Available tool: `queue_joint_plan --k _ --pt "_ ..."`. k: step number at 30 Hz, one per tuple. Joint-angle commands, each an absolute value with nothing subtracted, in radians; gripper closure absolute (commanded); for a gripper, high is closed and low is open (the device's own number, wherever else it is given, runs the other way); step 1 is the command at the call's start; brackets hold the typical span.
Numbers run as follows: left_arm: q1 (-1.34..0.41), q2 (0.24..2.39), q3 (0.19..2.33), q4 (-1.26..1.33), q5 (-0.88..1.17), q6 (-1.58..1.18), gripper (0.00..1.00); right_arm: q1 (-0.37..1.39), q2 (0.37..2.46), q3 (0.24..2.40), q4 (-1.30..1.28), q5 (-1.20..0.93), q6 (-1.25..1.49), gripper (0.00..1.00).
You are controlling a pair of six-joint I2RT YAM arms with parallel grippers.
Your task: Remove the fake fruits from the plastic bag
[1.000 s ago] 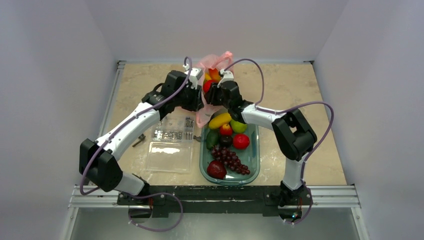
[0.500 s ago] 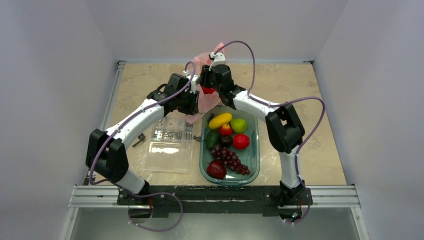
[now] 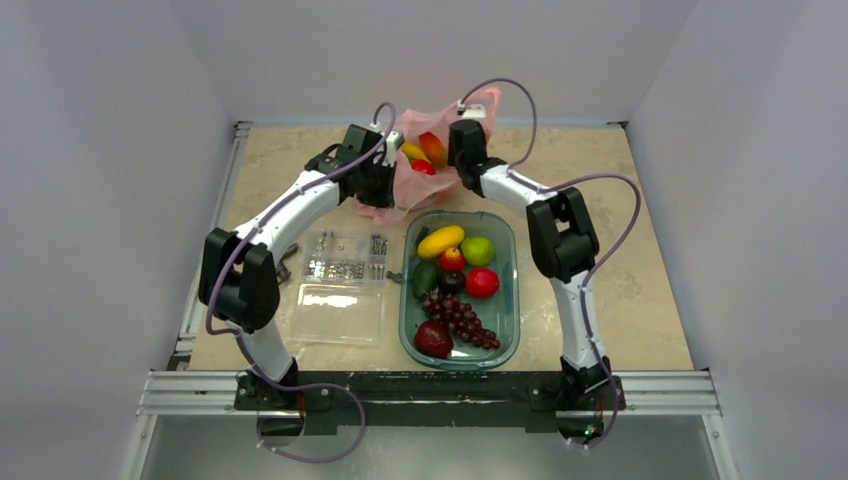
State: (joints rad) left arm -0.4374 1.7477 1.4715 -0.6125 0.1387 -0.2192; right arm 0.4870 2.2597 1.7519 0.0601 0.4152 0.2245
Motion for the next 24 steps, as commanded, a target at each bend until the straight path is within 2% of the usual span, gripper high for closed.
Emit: queue_joint_plan --k 1,7,11,16,24 --pt "-0.429 1.732 1.538 -0.63 0.185 -0.209 1.0 0.421 2.155 1.698 0.06 0.524 0.274 0.62" --pt "-0.438 1.583 1.302 -0.525 0.278 -0.272 1.0 0.46 2.031 1.531 0.162 0.346 0.207 0.6" --pt "-0.442 1.538 1.25 -0.557 0.242 -0.25 1.0 0.504 1.995 1.474 0.23 0.291 0.164 0.51" --pt "-0.471 1.526 1.246 -0.559 0.234 -0.227 1.0 0.512 2.053 1.542 0.205 0.262 0.157 0.45" --pt "-0.504 1.517 1.245 -0.556 0.235 -0.222 1.0 0.523 2.154 1.678 0.145 0.288 0.113 0.25"
